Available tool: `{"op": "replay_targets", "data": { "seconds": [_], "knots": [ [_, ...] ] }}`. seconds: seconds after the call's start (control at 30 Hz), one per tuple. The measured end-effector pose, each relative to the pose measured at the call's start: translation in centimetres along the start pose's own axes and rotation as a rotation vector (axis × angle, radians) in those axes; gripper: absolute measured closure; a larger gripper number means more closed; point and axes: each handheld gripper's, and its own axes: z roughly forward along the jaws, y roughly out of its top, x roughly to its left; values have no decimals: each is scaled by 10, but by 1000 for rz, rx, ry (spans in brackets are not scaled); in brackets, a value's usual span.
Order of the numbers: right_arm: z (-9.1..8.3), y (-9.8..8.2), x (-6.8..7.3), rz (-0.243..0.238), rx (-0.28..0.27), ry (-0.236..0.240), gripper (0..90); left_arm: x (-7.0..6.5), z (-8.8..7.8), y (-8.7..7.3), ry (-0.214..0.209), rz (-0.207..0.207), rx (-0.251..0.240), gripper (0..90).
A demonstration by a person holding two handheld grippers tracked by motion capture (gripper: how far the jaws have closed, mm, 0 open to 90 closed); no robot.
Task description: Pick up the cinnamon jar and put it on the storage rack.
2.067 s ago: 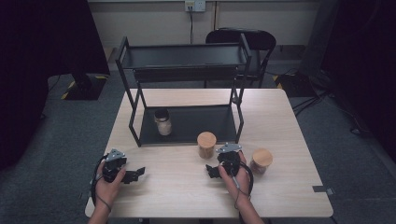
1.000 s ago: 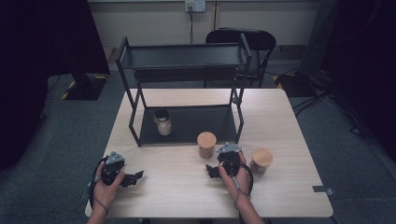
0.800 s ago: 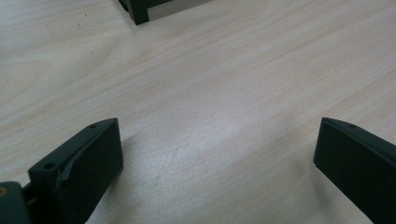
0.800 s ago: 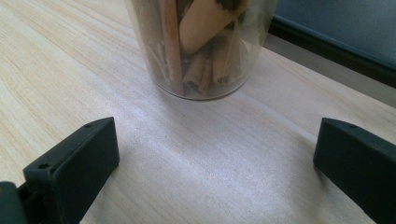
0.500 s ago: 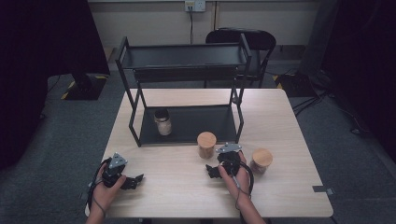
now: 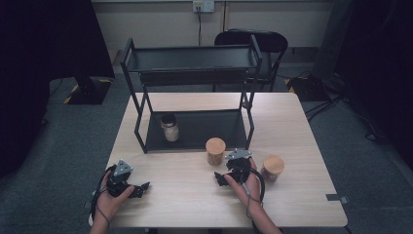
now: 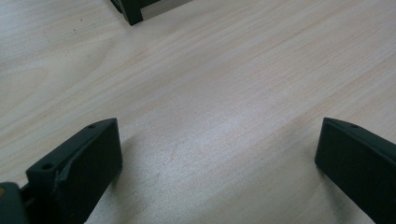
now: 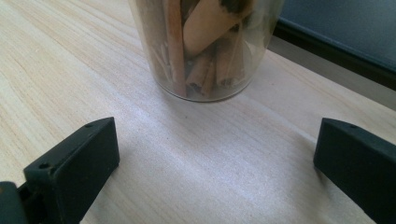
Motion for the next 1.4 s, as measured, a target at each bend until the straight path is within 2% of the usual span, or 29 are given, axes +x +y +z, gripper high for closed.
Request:
{"op": "replay_targets", "data": {
  "seconds": [0.17, 0.37, 0.47, 0.7, 1.07, 1.4],
  "knots": [
    [0, 0, -2, -6, -4, 17, 0, 0, 0, 0, 0, 0, 0, 2],
    [0, 2, -3, -11, -19, 16, 7, 0, 0, 0, 0, 0, 0, 2],
    [-1, 5, -3, -16, -45, 10, 11, 0, 0, 0, 0, 0, 0, 2],
    [-1, 15, -1, -20, -58, 23, 11, 0, 0, 0, 0, 0, 0, 2],
    [7, 26, 2, -27, -83, 23, 18, 0, 0, 0, -1, 3, 2, 2],
    [16, 35, 3, -20, -109, 18, 59, -1, 0, 0, -2, 4, 1, 2]
  ]
}}
